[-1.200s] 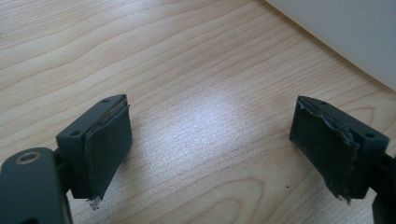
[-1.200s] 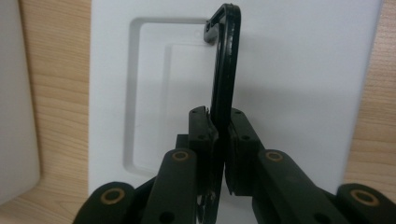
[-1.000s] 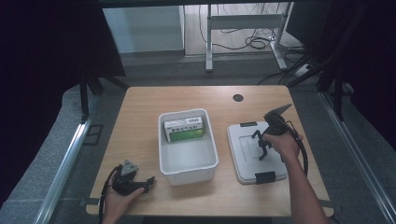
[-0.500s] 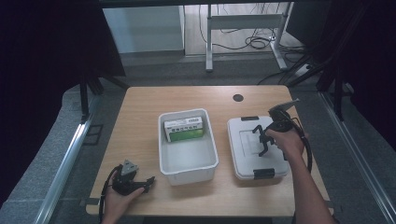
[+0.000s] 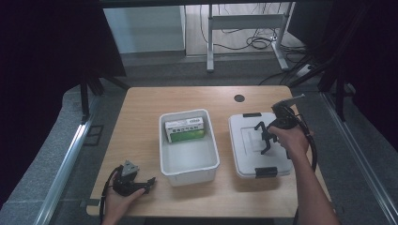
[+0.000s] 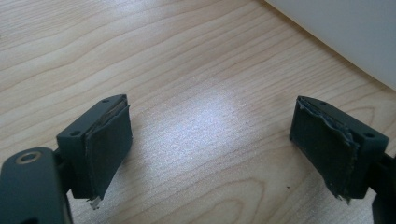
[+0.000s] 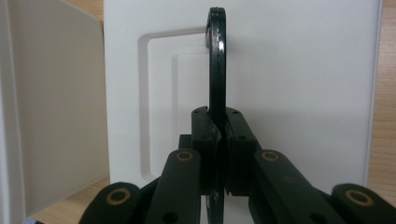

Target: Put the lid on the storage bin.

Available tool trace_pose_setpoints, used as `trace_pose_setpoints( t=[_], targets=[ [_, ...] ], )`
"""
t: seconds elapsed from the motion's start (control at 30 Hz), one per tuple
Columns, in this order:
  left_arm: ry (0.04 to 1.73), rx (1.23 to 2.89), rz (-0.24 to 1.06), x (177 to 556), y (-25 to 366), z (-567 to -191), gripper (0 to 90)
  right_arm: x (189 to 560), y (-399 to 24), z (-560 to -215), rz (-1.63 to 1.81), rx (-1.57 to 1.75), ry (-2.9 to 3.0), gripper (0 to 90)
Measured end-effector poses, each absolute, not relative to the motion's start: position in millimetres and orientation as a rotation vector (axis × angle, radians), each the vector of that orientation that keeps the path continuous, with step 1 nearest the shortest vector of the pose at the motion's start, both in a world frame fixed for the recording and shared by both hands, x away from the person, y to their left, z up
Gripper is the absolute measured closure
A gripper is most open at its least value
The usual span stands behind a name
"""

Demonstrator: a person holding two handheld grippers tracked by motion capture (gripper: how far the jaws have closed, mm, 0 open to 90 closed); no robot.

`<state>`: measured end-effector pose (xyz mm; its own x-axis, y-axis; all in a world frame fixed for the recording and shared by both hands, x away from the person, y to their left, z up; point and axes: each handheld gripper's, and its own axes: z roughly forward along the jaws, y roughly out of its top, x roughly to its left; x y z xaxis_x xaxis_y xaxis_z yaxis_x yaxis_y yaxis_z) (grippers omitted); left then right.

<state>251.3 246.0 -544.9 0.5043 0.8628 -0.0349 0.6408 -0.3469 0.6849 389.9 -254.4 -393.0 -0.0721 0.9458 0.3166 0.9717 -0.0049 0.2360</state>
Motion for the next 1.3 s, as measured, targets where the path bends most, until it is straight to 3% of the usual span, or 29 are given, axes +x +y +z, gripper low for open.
trace_pose_setpoints(
  t=[1.3],
  targets=[
    [1.229, 2.1, 0.444, 253.3, 246.2, -544.9, 12.9, 381.9, -237.3, -352.4, -0.715, -2.094, -2.162, 85.3]
  ],
)
